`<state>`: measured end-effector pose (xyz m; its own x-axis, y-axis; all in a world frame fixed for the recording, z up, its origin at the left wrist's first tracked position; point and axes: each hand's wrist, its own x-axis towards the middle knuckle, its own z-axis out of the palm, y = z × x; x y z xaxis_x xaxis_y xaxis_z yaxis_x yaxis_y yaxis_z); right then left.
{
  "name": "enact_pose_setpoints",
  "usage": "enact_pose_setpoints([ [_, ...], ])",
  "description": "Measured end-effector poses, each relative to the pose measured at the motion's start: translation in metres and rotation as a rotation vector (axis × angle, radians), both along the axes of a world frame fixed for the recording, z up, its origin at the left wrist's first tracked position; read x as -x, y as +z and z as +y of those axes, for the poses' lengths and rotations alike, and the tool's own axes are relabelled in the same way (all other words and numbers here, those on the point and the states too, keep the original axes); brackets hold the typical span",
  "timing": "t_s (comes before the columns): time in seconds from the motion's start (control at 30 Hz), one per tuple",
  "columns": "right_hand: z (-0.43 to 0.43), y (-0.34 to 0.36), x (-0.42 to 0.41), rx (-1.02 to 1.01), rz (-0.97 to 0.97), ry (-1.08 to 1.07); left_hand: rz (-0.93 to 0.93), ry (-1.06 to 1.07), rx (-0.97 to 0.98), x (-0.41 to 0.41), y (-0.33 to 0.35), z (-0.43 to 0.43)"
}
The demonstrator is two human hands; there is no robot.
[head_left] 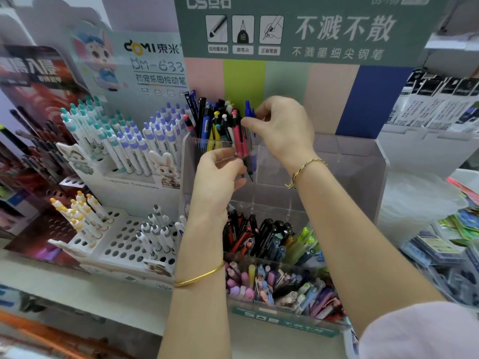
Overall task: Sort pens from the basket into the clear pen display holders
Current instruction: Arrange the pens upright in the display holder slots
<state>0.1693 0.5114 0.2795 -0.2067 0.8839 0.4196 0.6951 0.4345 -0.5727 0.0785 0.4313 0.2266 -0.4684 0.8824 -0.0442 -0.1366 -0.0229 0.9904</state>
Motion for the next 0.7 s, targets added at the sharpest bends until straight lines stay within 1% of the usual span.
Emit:
enact_pose_setpoints([
  [0.1, 0.001, -0.001, -0.002, 0.067, -0.089, 0.01, -0.004, 0.022, 0.008, 0.0, 0.0, -0.004],
  [0.2, -0.002, -0.009, -0.004, 0.082, -0.163, 0.028, -0.003, 0.05, 0.01, -0.001, 0.0, -0.011],
  [0.27, -0.01, -0.011, -0.008, 0.054, -0.093, 0.032, -0.005, 0.076, 0.011, -0.002, -0.001, -0.016],
  [0.37, -0.027, -0.004, -0.013, -0.091, 0.116, 0.043, -0.031, 0.138, 0.008, -0.002, -0.006, -0.028],
  [0.43, -0.046, 0.0, -0.008, -0.114, 0.223, 0.105, -0.072, 0.185, -0.002, 0.0, -0.012, -0.038],
  [0.5, -0.071, -0.004, 0.006, -0.041, 0.323, 0.253, -0.117, 0.239, -0.007, 0.004, -0.022, -0.051],
  [0.53, -0.085, -0.009, 0.016, 0.019, 0.343, 0.342, -0.138, 0.275, -0.01, 0.008, -0.029, -0.06],
  [0.6, -0.111, -0.027, 0.038, 0.167, 0.32, 0.5, -0.158, 0.375, -0.004, 0.023, -0.047, -0.082],
  [0.7, -0.151, -0.066, 0.075, 0.346, 0.24, 0.674, -0.217, 0.627, 0.05, 0.055, -0.08, -0.131],
])
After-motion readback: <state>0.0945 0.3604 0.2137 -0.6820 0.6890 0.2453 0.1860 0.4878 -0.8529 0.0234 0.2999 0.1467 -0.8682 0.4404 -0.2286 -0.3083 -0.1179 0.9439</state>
